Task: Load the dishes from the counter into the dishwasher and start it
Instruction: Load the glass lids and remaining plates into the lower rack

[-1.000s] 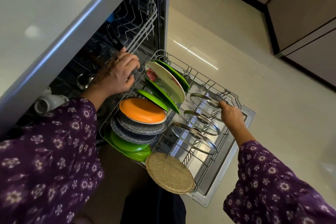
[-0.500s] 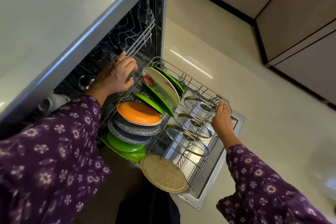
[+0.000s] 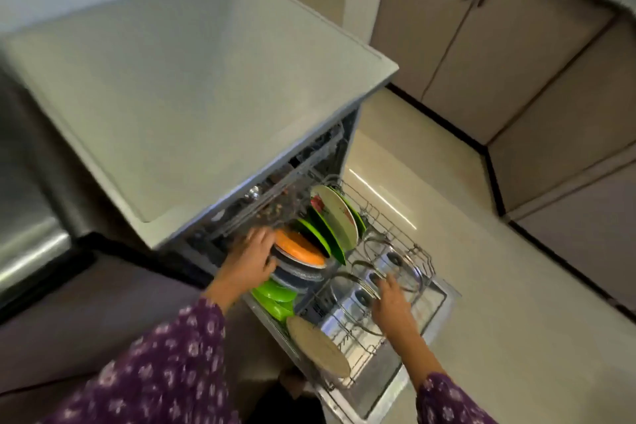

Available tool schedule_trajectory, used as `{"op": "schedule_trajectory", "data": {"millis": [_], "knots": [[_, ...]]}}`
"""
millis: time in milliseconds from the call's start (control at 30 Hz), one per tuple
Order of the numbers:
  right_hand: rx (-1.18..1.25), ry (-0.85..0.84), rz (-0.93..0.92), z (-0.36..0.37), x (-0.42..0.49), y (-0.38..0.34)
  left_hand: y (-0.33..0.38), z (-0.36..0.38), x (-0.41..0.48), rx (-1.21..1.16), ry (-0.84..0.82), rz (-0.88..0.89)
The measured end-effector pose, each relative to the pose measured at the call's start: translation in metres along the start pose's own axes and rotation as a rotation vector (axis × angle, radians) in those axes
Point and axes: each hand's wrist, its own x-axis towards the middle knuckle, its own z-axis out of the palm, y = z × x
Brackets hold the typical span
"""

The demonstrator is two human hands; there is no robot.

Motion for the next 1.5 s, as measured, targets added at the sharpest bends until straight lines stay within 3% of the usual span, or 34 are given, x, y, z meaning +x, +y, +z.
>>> {"op": "schedule_trajectory", "data": {"millis": [167,300,500,767,967,1233,1400,1500], "knots": [[0.034,-0.160,-0.184,-0.004,-0.069,-0.091,-0.001,-0.050,-0.189,-0.002,0.174,-0.204],[0.059,-0.213,-0.456,-0.011,-0.120,-0.192,-0.010,-0.104,-0.311,0.088,0.258,-0.384],[0.042,-0.223,-0.842,-0.021,-0.183,-0.338,-0.027,-0.202,-0.418,0.190,0.457,-0.683],[-0.056,-0.277,-1.128,0.021,-0.254,-0.499,-0.068,-0.273,-0.528,0.154,0.567,-0.992],[-0.101,-0.318,-1.252,0.078,-0.315,-0.608,-0.125,-0.297,-0.615,0.137,0.635,-1.070],[-0.114,-0.475,-1.368,0.167,-0.414,-0.738,-0.184,-0.318,-0.741,0.111,0.695,-1.301],[0.026,-0.624,-1.264,0.221,-0.468,-0.809,-0.210,-0.333,-0.797,0.095,0.684,-1.392],[0.167,-0.867,-0.996,0.260,-0.492,-0.845,-0.224,-0.339,-0.814,0.104,0.734,-1.425]]}}
